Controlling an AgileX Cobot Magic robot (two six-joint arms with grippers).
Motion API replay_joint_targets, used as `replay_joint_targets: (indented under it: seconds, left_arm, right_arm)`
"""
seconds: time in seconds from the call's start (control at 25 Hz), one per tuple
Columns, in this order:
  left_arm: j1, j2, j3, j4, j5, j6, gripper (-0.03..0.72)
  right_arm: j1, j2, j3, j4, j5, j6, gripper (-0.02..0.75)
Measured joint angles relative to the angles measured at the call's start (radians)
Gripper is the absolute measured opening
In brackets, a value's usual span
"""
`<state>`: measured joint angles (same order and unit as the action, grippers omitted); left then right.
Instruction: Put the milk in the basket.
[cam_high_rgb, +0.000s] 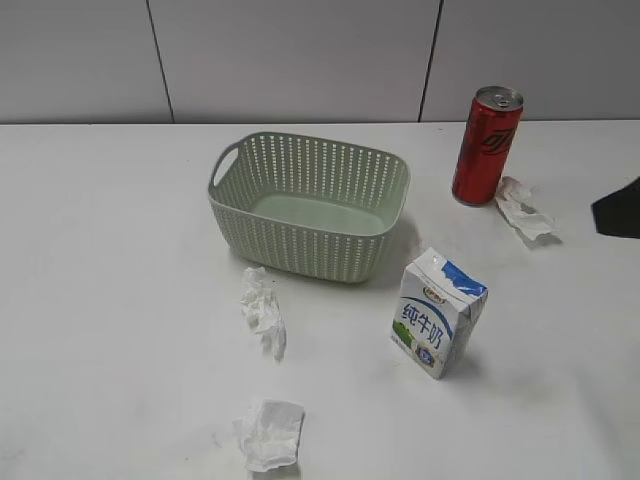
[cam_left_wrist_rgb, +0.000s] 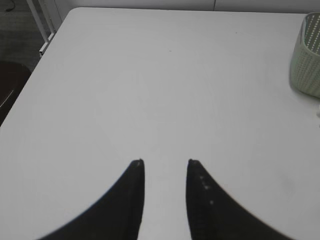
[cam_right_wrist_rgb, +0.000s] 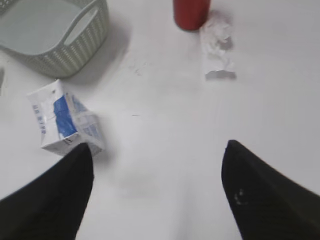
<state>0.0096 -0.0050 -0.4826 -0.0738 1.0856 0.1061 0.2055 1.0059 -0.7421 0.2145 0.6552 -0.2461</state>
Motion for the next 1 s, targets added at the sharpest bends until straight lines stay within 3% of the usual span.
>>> replay_joint_targets:
  seconds: [0.36,0.68,1.0]
  left_arm:
    - [0.000,0.000,0.000,0.000,0.000,0.000,0.230]
    - [0.000,0.000,0.000,0.000,0.000,0.000,0.231]
    - [0.000,0.000,0.000,0.000,0.000,0.000,0.234]
  right_arm:
    - [0.227,0.311,-0.204,-0.030,0.156,-0.005,0.626]
    - [0.300,0.513,-0.295,-0.062,0.205,0.010,0.626]
    - [0.365,0.658,-0.326,-0.169,0.194,0.074,0.626]
